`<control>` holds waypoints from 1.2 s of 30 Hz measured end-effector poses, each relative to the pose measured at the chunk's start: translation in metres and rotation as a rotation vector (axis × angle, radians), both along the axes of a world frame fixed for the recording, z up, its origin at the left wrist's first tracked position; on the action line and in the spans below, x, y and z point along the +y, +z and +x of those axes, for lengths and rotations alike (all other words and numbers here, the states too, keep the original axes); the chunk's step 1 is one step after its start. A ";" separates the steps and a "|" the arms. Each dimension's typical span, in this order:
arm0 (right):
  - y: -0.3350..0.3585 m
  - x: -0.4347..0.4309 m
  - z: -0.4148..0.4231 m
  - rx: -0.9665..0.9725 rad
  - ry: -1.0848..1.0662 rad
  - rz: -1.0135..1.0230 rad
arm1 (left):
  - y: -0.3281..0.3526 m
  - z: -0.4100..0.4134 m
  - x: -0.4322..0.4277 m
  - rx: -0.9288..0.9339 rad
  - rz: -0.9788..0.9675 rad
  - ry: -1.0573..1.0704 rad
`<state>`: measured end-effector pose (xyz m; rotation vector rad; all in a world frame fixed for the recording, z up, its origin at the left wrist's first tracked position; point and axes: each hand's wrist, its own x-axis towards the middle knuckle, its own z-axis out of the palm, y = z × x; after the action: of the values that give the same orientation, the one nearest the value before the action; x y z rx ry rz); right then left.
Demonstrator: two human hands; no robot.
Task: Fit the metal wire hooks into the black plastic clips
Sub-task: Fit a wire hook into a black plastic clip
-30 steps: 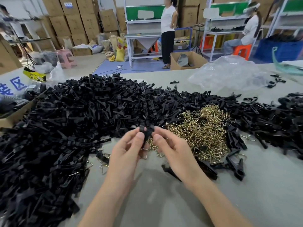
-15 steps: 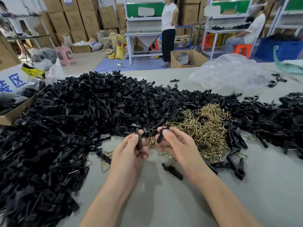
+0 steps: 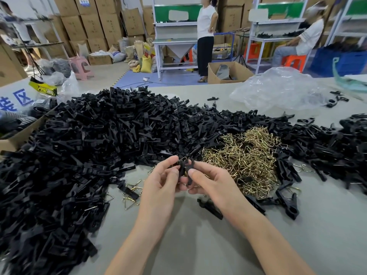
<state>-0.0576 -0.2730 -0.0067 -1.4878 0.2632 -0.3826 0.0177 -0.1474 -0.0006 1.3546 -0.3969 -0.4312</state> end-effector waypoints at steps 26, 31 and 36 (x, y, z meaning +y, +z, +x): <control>0.001 0.002 -0.001 0.020 0.004 -0.042 | 0.008 0.003 0.001 0.436 -0.260 -0.017; 0.002 0.002 -0.001 0.000 0.012 -0.053 | 0.009 0.003 0.003 0.478 -0.278 -0.011; 0.001 0.002 -0.001 -0.004 0.005 -0.047 | 0.012 0.004 0.003 0.514 -0.298 -0.014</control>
<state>-0.0584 -0.2710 -0.0055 -1.5336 0.2483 -0.3901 0.0213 -0.1446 0.0111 0.9096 -0.0399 -0.6817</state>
